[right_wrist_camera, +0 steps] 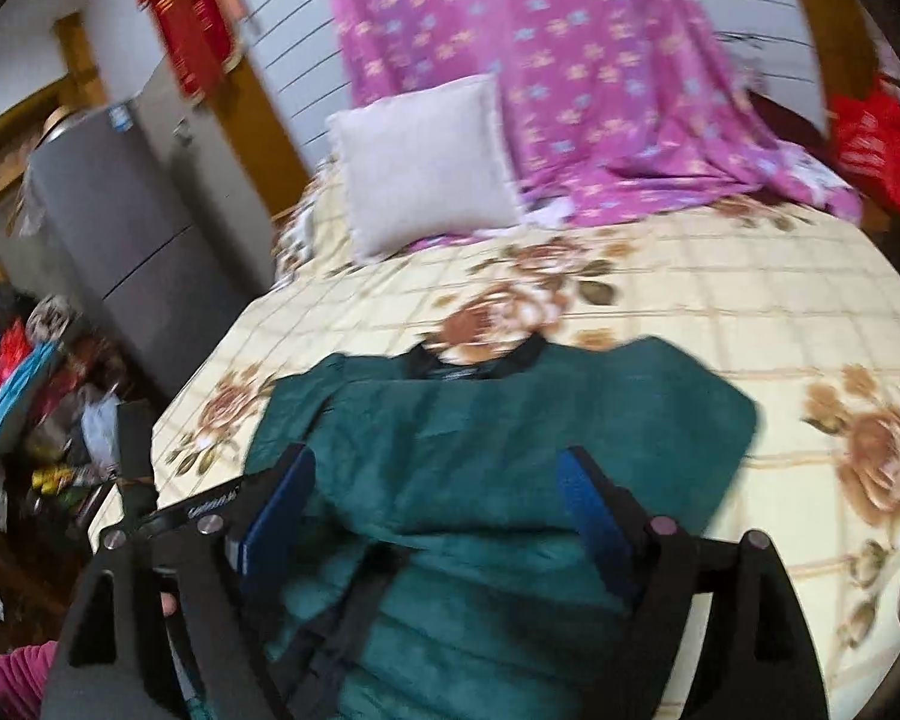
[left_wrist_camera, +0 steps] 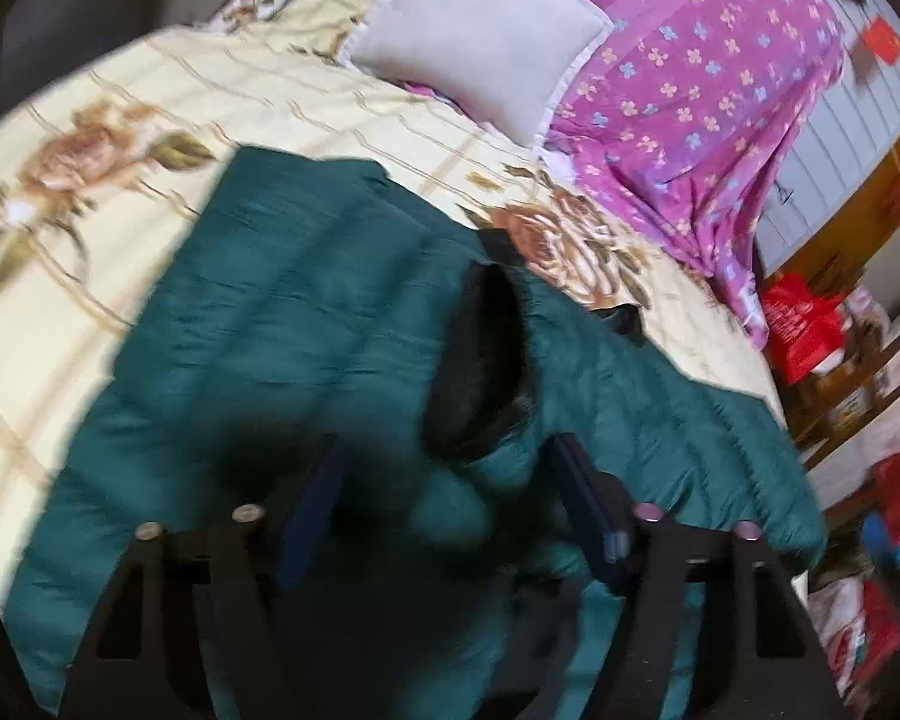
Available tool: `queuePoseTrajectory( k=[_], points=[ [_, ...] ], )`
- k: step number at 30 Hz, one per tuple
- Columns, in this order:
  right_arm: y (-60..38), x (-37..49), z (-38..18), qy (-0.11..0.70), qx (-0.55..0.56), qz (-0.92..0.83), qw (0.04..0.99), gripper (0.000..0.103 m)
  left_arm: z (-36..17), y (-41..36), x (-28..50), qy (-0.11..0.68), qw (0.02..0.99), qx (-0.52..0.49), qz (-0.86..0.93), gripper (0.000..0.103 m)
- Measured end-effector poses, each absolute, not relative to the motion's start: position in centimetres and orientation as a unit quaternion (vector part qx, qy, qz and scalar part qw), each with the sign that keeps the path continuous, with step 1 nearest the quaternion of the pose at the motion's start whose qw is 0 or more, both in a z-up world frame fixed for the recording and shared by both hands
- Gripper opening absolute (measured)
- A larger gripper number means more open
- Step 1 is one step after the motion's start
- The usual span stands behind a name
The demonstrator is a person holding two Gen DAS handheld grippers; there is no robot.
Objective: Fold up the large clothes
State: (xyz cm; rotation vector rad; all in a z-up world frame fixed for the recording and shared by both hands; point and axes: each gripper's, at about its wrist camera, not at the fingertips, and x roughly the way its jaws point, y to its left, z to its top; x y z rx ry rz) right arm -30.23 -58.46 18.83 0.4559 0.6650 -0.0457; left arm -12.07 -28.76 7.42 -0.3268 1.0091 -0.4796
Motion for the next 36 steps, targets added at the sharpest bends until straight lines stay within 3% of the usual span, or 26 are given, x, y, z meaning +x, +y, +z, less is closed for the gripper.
queuePoseTrajectory(
  k=[1, 4, 12, 20, 23, 28, 31, 36],
  points=[
    [-59.3, -30.8, 18.7, 0.325, 0.228, -0.034, 0.917, 0.086, 7.0, -29.1, -11.7, 0.481, 0.83, -0.16, -0.232, 0.015],
    [-61.0, -31.7, 18.6, 0.33, 0.215, -0.069, 0.917, 0.086, 7.0, -29.2, -11.0, 0.488, 0.827, -0.162, -0.228, 0.0],
    [-61.4, -28.7, 16.3, 0.35, 0.202, -0.097, 0.909, 0.086, 12.0, -25.2, -11.1, 0.401, 0.884, -0.109, -0.216, 0.0],
    [-56.9, -21.0, 8.5, 0.434, 0.188, -0.096, 0.876, 0.086, 8.5, -21.7, -8.6, 0.42, 0.888, -0.088, -0.163, 0.0],
    [-54.7, -19.6, 6.2, 0.451, 0.128, -0.123, 0.875, 0.089, 7.9, -21.0, -8.5, 0.428, 0.882, -0.099, -0.168, 0.0],
    [-55.4, -21.3, 9.4, 0.428, 0.134, -0.113, 0.887, 0.089, 11.0, -20.0, -9.8, 0.379, 0.905, -0.102, -0.162, 0.03],
    [-57.6, -22.4, 12.4, 0.395, 0.138, -0.133, 0.898, 0.089, 12.9, -20.5, -10.1, 0.344, 0.917, -0.102, -0.177, 0.04],
    [-60.9, -22.0, 13.2, 0.38, 0.172, -0.157, 0.895, 0.089, 11.2, -24.0, -8.4, 0.377, 0.905, -0.07, -0.185, 0.04]
  ],
)
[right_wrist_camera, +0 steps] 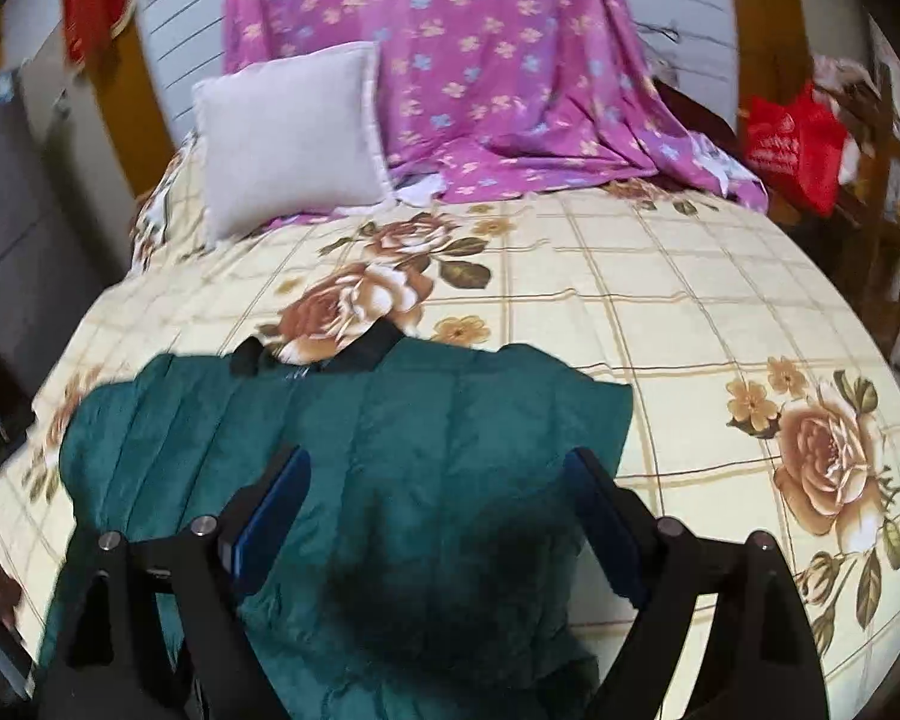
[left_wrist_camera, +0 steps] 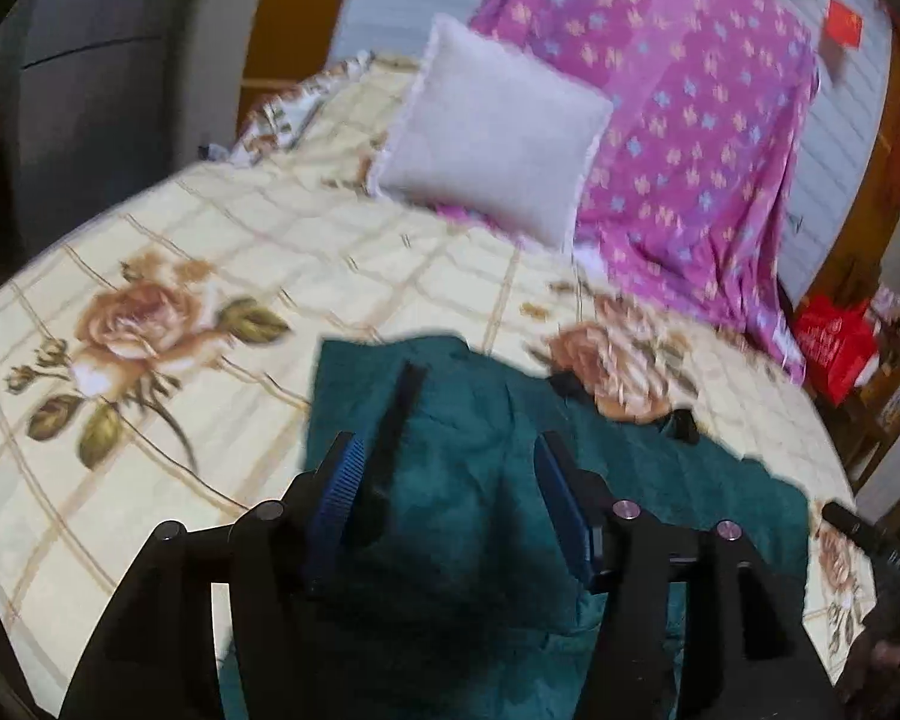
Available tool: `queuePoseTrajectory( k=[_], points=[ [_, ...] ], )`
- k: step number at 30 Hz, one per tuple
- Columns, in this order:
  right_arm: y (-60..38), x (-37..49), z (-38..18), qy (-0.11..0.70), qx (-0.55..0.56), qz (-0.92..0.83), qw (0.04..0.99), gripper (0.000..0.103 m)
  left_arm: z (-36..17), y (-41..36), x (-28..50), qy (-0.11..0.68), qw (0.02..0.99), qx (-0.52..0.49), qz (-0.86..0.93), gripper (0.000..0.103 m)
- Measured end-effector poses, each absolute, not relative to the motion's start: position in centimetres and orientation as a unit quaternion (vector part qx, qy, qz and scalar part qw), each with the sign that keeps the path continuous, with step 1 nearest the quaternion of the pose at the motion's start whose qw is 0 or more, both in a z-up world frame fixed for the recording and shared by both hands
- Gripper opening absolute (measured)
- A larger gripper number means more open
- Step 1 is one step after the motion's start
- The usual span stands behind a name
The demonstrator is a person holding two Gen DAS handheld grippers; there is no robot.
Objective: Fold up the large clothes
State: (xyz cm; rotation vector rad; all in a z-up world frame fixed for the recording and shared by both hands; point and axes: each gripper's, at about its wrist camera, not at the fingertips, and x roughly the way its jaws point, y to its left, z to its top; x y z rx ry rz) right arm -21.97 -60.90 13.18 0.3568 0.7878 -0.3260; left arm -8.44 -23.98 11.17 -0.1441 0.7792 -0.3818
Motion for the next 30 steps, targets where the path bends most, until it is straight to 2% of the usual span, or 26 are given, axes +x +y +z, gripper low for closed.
queuePoseTrajectory(
  k=[5, 10, 16, 21, 24, 27, 30],
  points=[
    [-61.2, -19.2, 8.8, 0.436, 0.15, -0.169, 0.871, 0.089, 6.7, -26.6, -6.6, 0.441, 0.883, -0.032, -0.161, 0.04],
    [-63.0, -19.3, 5.2, 0.444, 0.164, -0.187, 0.861, 0.09, 5.4, -27.7, -7.6, 0.429, 0.888, 0.003, -0.168, 0.04],
    [-61.9, -20.4, 8.0, 0.427, 0.169, -0.193, 0.867, 0.089, 5.4, -28.0, -7.7, 0.433, 0.887, 0.011, -0.16, 0.04],
    [-56.5, -21.0, 11.4, 0.402, 0.135, -0.133, 0.896, 0.089, 5.3, -28.2, -7.6, 0.431, 0.888, 0.017, -0.157, 0.04],
    [-53.2, -19.8, 10.2, 0.425, 0.089, -0.112, 0.894, 0.089, 5.3, -28.2, -7.6, 0.43, 0.889, 0.019, -0.157, 0.04],
    [-51.5, -18.7, 6.5, 0.461, 0.055, -0.121, 0.877, 0.089, 5.1, -28.3, -7.8, 0.426, 0.89, 0.027, -0.16, 0.04],
    [-51.1, -19.2, 5.8, 0.453, 0.038, -0.122, 0.882, 0.089, 5.1, -28.4, -7.8, 0.425, 0.89, 0.034, -0.161, 0.041]
  ],
)
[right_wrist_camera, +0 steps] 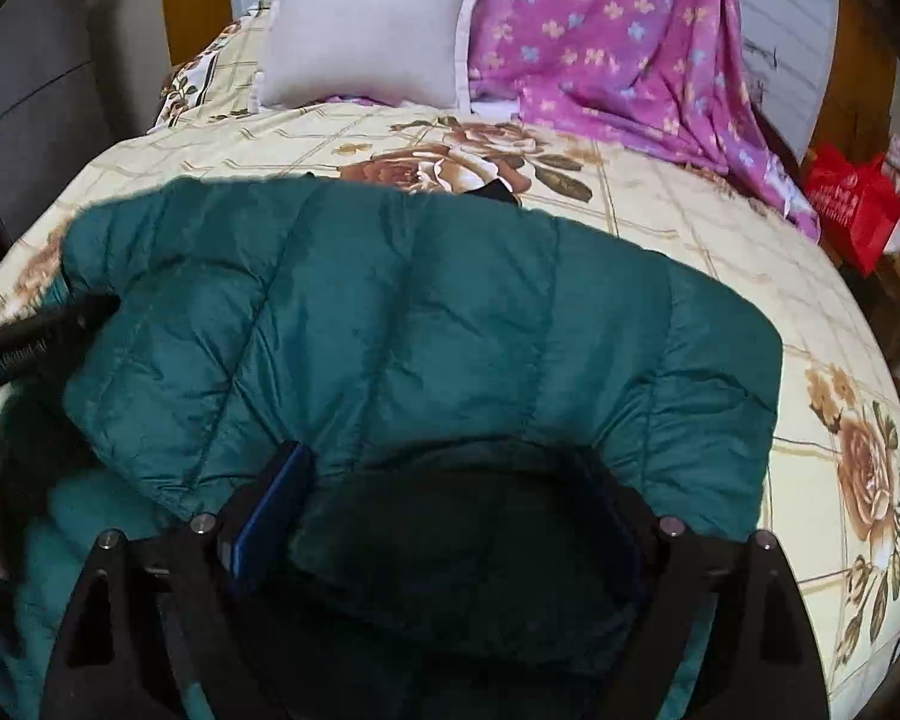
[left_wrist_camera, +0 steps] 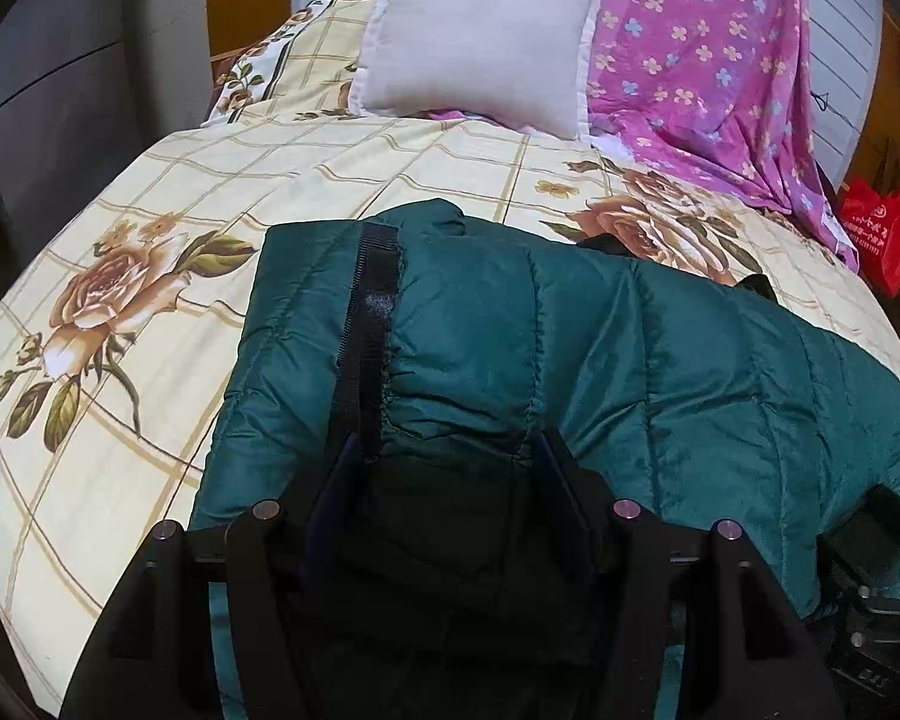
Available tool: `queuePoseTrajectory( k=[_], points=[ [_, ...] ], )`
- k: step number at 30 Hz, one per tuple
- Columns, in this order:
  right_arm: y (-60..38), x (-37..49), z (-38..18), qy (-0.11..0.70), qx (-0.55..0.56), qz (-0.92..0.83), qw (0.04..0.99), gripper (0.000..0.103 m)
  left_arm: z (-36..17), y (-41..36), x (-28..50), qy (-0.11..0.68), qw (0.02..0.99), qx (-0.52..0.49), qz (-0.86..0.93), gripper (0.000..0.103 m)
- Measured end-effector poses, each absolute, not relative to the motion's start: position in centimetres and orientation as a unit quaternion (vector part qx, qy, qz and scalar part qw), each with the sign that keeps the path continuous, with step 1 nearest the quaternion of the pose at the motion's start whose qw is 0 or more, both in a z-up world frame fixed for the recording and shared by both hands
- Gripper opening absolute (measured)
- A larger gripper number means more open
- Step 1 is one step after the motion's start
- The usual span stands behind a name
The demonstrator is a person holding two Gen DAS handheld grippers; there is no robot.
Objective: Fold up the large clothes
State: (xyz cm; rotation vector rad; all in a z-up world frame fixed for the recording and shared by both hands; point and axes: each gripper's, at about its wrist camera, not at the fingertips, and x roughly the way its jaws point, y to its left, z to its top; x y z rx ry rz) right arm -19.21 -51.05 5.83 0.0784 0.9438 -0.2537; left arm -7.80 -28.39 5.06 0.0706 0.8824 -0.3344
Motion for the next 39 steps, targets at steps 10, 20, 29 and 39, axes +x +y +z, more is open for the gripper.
queuePoseTrajectory(
  k=[10, 20, 29, 39],
  points=[
    [-57.8, -23.8, 8.3, 0.423, 0.119, -0.186, 0.879, 0.089, 4.5, -28.7, -7.8, 0.414, 0.897, 0.034, -0.152, 0.045],
    [-60.1, -26.0, 6.7, 0.429, 0.186, -0.188, 0.864, 0.092, 6.5, -26.9, -8.8, 0.417, 0.894, 0.021, -0.16, 0.046],
    [-56.7, -28.5, 10.7, 0.403, 0.167, -0.157, 0.886, 0.092, 8.8, -24.2, -12.3, 0.404, 0.899, 0.026, -0.166, 0.046],
    [-53.7, -30.5, 9.9, 0.431, 0.166, -0.135, 0.877, 0.093, 10.3, -21.3, -17.4, 0.386, 0.902, 0.067, -0.179, 0.046]
  ],
)
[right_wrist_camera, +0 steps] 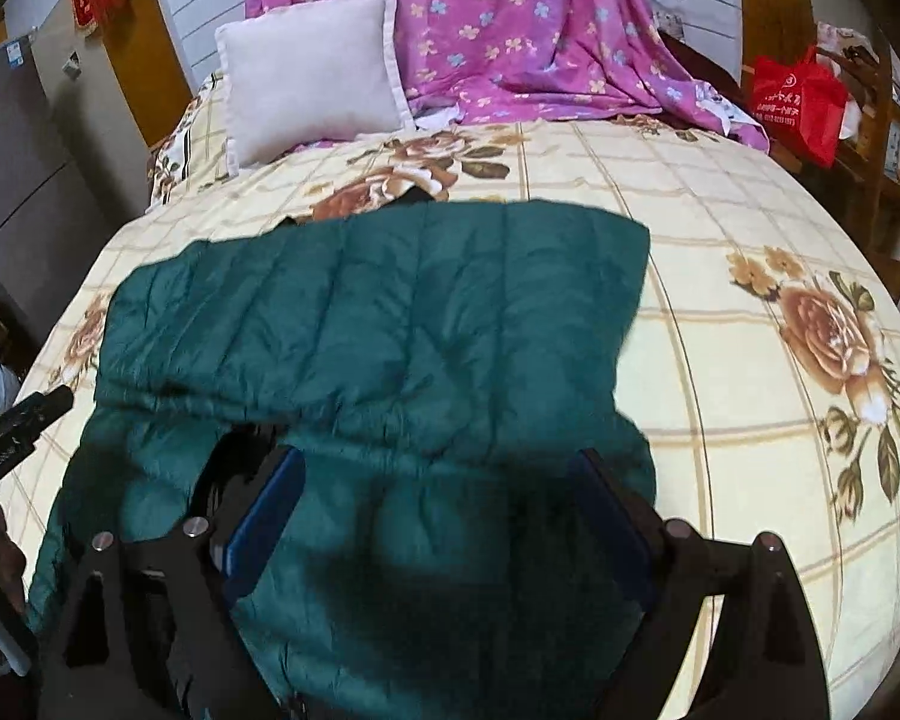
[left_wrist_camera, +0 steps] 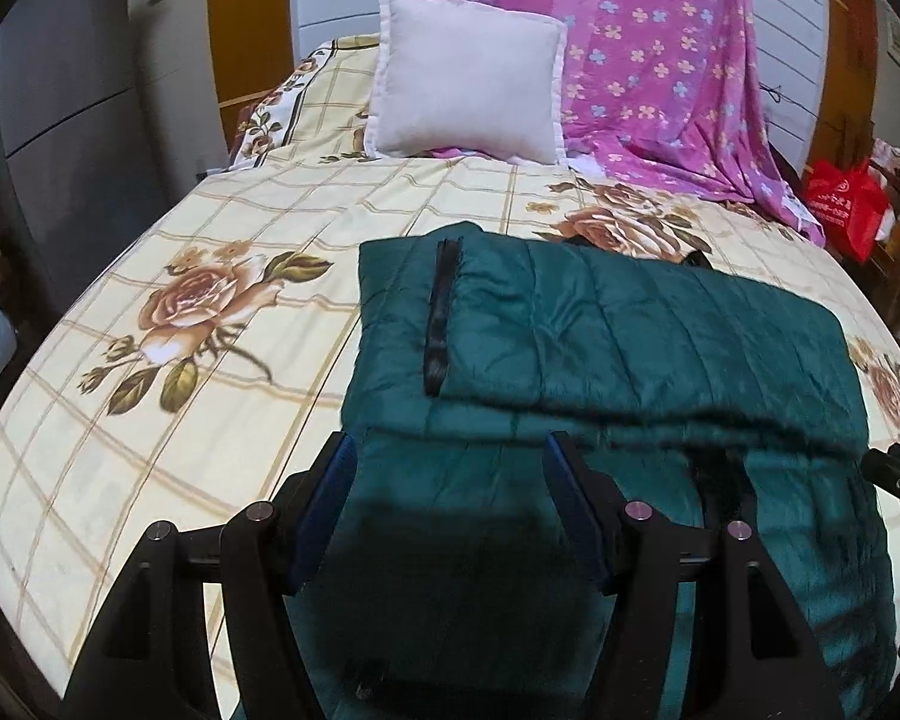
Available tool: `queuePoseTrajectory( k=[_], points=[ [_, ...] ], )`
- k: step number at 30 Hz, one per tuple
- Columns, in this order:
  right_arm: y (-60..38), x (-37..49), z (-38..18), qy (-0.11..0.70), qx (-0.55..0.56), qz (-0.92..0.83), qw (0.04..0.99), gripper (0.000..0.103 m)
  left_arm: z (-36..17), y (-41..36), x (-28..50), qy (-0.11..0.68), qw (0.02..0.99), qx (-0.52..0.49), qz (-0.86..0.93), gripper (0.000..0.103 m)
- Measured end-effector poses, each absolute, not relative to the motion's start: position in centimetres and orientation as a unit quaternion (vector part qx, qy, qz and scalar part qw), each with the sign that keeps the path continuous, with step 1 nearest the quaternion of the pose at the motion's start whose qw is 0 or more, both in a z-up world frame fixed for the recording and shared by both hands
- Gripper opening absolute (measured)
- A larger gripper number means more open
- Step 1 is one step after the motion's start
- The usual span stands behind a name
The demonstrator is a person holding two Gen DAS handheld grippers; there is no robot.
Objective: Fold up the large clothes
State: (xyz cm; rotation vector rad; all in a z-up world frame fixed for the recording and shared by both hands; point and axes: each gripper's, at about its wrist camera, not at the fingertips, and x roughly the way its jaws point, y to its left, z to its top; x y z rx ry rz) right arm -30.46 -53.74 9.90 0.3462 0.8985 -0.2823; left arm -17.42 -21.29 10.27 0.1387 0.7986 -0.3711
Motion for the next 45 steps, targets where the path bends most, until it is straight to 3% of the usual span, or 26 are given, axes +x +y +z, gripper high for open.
queuePoseTrajectory(
  k=[22, 45],
  points=[
    [-49.9, -43.0, 7.2, 0.489, 0.162, -0.121, 0.849, 0.093, 8.7, -14.0, -25.6, 0.395, 0.898, 0.077, -0.177, 0.046],
    [-49.2, -45.9, 7.0, 0.487, 0.169, -0.13, 0.847, 0.093, 7.2, -10.8, -27.3, 0.42, 0.889, 0.077, -0.162, 0.046]
  ],
)
